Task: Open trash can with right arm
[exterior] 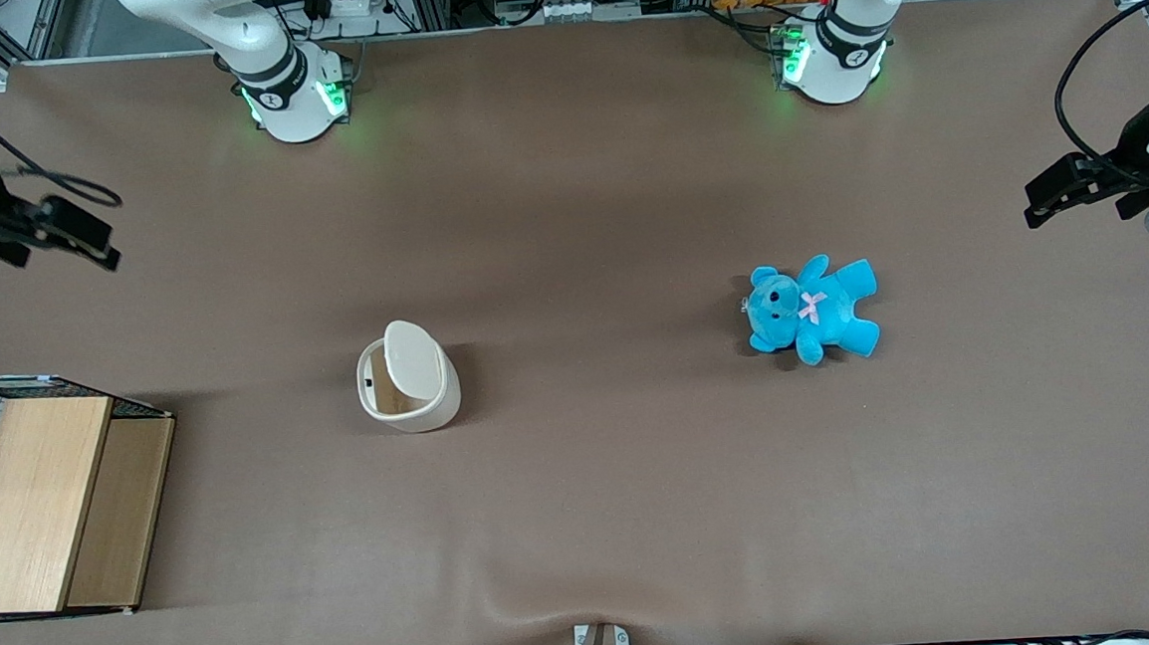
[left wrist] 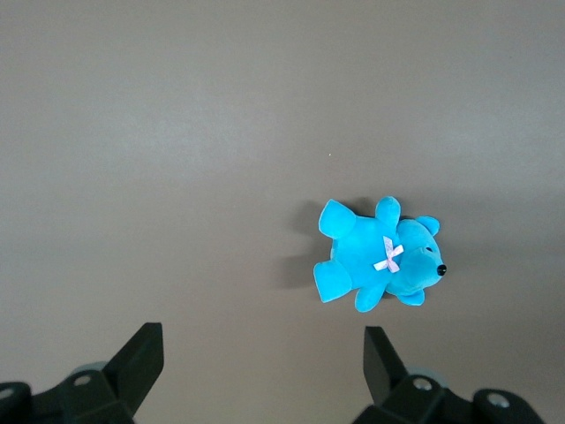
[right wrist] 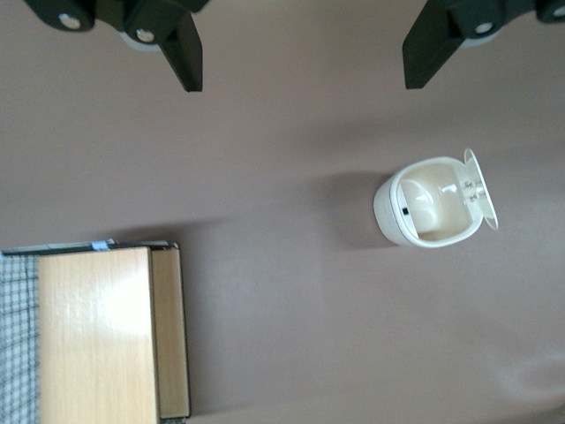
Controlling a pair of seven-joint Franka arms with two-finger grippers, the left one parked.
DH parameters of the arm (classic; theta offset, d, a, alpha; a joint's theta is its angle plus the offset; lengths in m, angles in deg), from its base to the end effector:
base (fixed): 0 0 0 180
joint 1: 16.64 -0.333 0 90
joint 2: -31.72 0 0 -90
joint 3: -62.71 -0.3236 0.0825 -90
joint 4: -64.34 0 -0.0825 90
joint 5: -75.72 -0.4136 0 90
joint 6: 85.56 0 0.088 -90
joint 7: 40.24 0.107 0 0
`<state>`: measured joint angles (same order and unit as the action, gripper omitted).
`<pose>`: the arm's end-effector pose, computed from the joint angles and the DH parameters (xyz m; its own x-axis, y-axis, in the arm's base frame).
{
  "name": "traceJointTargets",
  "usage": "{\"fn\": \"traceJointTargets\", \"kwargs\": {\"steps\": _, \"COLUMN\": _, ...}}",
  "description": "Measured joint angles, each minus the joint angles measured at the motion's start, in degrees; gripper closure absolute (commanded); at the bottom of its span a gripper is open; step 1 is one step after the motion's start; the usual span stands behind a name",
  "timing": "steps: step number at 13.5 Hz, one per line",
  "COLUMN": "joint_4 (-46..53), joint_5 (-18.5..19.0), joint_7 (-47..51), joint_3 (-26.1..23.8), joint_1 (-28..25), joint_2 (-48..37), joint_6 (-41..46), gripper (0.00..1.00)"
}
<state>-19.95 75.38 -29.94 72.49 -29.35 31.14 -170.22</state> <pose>0.5704 0.0293 0.6791 0.9917 -0.1277 0.0148 -0.1276 -0.9918 -0.0104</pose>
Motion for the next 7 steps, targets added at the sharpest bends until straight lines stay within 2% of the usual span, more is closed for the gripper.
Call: {"fn": "traceJointTargets", "kwargs": {"steps": 7, "joint_4": -8.2, "joint_5": 0.0, "joint_7": -3.4, "joint_3": 0.0, "joint_1": 2.8, "joint_2": -8.6, "joint_6": 0.8, "gripper": 0.00}}
